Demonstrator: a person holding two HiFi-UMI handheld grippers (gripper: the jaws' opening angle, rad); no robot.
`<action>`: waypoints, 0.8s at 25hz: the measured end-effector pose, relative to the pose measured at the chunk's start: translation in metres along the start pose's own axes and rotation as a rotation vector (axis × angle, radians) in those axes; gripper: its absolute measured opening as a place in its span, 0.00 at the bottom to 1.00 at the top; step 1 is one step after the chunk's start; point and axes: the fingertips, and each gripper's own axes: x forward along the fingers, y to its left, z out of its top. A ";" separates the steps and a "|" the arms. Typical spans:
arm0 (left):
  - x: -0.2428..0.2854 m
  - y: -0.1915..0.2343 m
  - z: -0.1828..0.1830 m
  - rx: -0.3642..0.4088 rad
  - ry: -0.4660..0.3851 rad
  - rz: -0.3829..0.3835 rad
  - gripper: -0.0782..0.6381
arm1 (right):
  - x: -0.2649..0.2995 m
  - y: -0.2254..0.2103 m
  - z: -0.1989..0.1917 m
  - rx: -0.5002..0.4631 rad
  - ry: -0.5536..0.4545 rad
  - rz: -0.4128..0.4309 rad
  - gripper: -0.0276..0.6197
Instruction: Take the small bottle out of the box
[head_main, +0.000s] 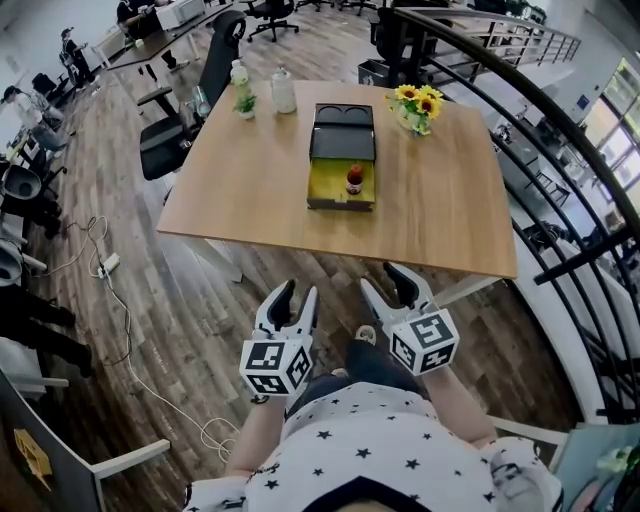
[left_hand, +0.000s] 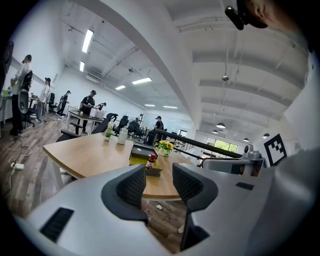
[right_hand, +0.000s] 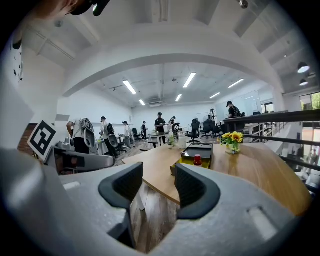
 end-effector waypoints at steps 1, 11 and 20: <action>0.003 0.001 0.000 -0.002 0.002 0.001 0.31 | 0.004 -0.003 0.001 0.000 0.000 0.001 0.33; 0.056 0.021 0.015 0.004 0.006 0.028 0.31 | 0.057 -0.040 0.014 -0.003 0.003 0.030 0.33; 0.114 0.034 0.043 0.002 0.008 0.043 0.31 | 0.105 -0.087 0.037 -0.008 0.013 0.034 0.33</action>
